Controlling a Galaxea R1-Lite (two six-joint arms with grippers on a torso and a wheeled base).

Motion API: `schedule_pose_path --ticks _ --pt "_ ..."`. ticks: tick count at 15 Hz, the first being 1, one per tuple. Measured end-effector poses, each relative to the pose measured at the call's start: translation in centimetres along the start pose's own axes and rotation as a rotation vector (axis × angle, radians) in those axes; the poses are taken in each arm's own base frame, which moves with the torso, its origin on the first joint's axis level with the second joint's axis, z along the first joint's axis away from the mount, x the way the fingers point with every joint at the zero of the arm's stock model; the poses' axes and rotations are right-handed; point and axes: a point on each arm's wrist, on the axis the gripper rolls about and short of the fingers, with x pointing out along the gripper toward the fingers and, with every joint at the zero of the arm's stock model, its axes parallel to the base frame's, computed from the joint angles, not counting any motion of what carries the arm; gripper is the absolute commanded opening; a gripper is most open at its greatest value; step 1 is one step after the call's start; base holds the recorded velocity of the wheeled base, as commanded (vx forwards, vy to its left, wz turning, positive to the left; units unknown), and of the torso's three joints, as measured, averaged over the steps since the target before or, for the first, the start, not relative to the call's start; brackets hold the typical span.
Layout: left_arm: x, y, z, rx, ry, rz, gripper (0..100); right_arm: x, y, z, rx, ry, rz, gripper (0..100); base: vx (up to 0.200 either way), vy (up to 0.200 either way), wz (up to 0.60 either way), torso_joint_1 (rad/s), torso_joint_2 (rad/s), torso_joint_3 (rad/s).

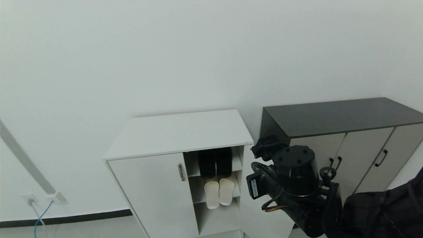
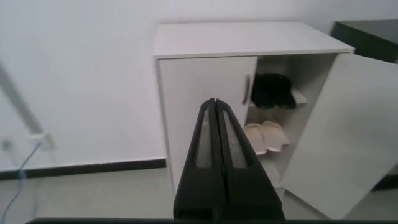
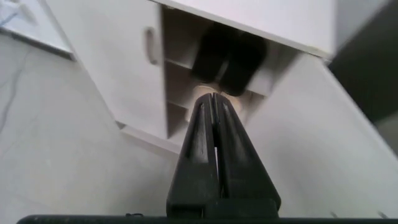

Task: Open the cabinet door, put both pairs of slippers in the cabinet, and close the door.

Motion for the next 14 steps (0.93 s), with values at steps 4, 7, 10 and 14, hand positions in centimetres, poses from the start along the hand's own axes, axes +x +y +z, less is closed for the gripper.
schedule_pose_path --ticks 4,7,10,14 --pt "0.0 0.0 0.0 0.000 0.000 -0.001 0 0.1 -0.2 0.0 0.001 0.002 -0.006 0 -0.150 0.000 0.00 0.007 0.00 0.002" --pt "0.0 0.0 0.0 0.000 0.000 0.000 0 0.3 -0.2 -0.1 0.000 0.006 -0.009 0 -0.200 0.000 0.00 0.004 0.01 -0.001" --pt "0.0 0.0 0.0 0.000 -0.001 0.000 0 0.5 -0.6 -0.1 -0.004 0.007 -0.019 0 0.000 0.000 0.00 0.000 0.00 0.000" --pt "0.0 0.0 0.0 0.000 0.000 -0.002 0 2.5 -2.5 0.0 0.023 0.002 -0.048 0 0.000 0.000 0.00 0.000 0.00 0.000"
